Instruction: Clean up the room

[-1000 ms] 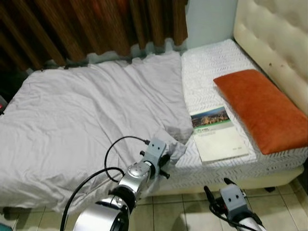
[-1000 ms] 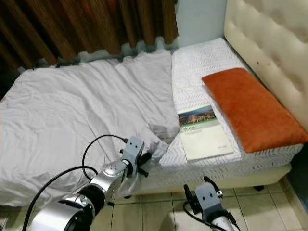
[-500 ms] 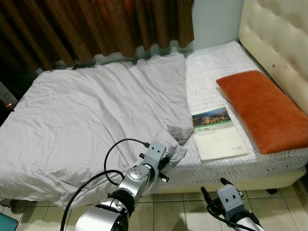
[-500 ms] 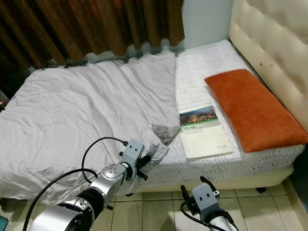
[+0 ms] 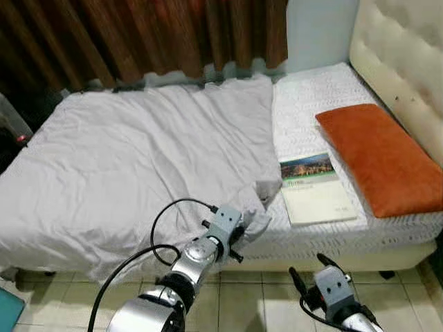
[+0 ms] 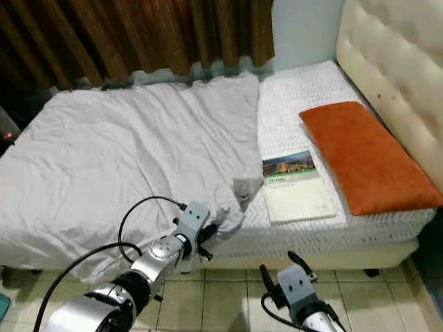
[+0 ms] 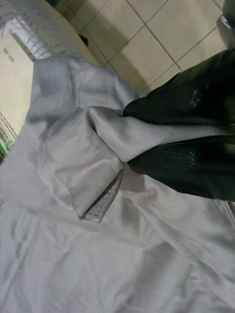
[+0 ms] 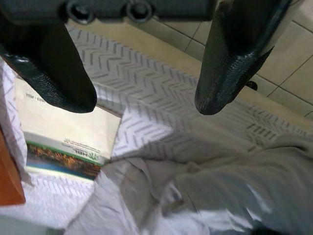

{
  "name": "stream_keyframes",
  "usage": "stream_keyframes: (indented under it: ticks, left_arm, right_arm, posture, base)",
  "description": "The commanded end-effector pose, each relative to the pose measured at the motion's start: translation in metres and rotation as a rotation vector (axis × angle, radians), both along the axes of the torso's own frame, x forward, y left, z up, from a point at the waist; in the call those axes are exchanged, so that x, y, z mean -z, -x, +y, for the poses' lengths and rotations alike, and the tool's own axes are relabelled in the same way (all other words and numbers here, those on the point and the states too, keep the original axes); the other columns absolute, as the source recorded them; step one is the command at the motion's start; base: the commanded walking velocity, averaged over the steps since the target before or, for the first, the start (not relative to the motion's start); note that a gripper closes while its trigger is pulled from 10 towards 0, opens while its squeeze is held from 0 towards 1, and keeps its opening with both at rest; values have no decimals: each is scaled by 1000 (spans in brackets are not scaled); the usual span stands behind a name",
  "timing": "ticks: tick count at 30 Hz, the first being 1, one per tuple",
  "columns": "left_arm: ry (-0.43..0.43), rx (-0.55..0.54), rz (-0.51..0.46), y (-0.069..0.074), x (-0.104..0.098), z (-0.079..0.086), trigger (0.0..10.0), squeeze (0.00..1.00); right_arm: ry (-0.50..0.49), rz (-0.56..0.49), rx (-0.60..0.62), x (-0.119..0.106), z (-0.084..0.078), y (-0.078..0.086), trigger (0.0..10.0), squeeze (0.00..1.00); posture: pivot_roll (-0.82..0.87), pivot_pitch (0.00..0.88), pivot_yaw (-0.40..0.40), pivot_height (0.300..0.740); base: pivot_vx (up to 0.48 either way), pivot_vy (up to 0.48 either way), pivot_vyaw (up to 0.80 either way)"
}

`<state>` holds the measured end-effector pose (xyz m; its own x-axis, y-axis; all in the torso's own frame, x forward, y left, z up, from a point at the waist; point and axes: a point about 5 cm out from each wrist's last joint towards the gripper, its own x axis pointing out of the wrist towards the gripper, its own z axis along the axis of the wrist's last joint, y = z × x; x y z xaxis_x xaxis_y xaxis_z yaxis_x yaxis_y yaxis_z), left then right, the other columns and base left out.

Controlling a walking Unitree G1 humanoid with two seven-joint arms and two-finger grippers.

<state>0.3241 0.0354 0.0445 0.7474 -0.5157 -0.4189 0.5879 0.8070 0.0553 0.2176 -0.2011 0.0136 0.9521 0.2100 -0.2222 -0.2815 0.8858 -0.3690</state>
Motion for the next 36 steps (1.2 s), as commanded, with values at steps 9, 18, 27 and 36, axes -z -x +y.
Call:
stream_keyframes:
  ticks: [9,18,27,36]
  left_arm:
    - [22,90,14,19,1,-46,10000,0]
    - [-32,150,58,30,10,-54,10000,0]
    - [54,194,85,43,6,-80,10000,1000]
    - [227,43,-56,20,6,-5,10000,0]
  right_arm:
    - [20,47,-17,3,-8,6,10000,0]
    - [30,55,-50,5,-1,2,10000,0]
    - [31,20,-54,-1,2,-5,10000,0]
    - [12,-20,16,-5,-3,-10,10000,0]
  posture:
    - [-332,89,92,740]
    - [-327,87,89,740]
    - [-330,89,83,740]
    - [-231,46,96,740]
  base:
    - [-302,0,0]
    - [0,0,0]
    - [0,0,0]
    - [0,0,0]
